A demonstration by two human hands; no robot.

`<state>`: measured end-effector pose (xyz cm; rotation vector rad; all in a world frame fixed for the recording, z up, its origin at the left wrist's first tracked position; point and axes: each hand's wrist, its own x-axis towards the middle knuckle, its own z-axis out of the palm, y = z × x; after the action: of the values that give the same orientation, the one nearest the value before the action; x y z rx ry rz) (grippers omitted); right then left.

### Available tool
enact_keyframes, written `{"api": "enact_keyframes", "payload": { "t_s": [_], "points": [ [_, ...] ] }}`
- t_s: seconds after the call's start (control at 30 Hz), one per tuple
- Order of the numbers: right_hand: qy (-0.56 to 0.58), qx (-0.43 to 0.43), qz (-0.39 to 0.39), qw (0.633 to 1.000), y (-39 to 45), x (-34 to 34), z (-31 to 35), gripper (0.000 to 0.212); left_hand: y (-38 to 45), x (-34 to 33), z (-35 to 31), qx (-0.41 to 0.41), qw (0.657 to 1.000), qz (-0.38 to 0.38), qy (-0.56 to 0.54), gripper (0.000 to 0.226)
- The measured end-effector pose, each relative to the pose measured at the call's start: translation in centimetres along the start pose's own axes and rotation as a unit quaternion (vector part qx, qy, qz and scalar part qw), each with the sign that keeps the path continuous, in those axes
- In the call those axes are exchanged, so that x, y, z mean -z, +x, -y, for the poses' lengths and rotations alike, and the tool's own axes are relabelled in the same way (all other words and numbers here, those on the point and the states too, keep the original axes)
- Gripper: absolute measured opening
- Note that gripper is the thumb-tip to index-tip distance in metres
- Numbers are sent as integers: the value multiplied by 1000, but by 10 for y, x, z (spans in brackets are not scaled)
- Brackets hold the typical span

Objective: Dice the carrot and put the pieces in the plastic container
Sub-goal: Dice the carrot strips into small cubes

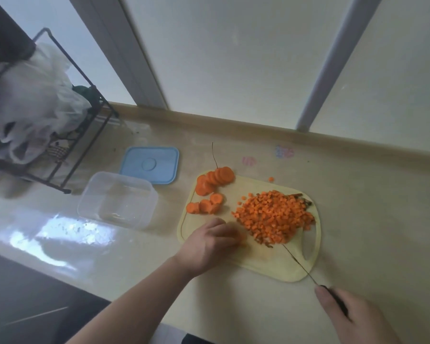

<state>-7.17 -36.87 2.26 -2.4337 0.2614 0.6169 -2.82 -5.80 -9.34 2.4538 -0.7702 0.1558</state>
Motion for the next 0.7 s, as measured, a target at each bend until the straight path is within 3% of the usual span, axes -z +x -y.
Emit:
{"api": "enact_keyframes", "payload": {
  "t_s": [0.07,0.23,0.5,0.7],
  "points": [
    [41,7,34,999,0,-12,0,36,-3,-6,-8,33,999,-36,-2,18],
    [70,8,79,994,1,-37,0,44,-6,-22,-35,125,985,-118,-6,24],
    [41,18,86,995,5,-42,1,30,8,-11,-29,122,992,-41,4,25],
    [53,17,79,995,8,-43,-2,29,1,-16,-26,100,993,-63,21,22]
  ]
}}
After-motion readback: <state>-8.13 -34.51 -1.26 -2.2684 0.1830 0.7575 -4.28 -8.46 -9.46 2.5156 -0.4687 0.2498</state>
